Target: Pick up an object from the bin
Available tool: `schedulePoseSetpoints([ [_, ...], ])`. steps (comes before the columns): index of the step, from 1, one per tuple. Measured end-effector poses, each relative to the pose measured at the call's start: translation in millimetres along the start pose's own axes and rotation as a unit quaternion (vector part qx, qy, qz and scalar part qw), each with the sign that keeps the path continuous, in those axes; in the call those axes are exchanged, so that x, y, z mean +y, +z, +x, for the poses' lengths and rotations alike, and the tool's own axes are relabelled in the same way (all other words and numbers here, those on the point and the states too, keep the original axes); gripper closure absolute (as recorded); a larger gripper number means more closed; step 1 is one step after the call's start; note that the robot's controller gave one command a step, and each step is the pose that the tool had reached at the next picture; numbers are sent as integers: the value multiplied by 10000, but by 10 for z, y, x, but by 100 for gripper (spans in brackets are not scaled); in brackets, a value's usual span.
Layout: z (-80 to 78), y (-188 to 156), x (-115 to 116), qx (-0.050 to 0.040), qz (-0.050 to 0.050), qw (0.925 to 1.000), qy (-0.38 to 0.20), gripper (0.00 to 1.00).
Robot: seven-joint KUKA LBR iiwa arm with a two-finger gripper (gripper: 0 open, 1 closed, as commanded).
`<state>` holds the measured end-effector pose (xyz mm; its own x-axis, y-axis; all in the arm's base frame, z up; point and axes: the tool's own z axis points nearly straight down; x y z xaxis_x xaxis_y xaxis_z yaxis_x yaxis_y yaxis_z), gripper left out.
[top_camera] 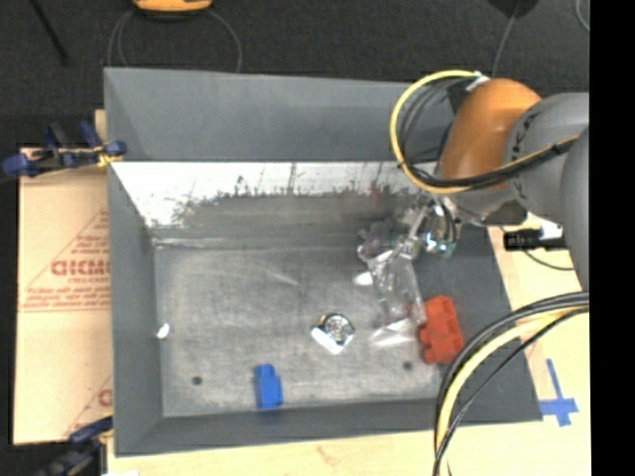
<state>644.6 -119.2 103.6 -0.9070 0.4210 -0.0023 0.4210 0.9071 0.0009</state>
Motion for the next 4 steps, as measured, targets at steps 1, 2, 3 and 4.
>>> schedulePoseSetpoints([
  [1,-61,16,87,35,31,9998,-213,0],
  [2,-15,292,159,-7,-29,9828,1849,0],
  [3,-26,276,156,-2,4,9834,1814,0],
  [4,-43,265,143,-32,8,9835,1809,100],
])
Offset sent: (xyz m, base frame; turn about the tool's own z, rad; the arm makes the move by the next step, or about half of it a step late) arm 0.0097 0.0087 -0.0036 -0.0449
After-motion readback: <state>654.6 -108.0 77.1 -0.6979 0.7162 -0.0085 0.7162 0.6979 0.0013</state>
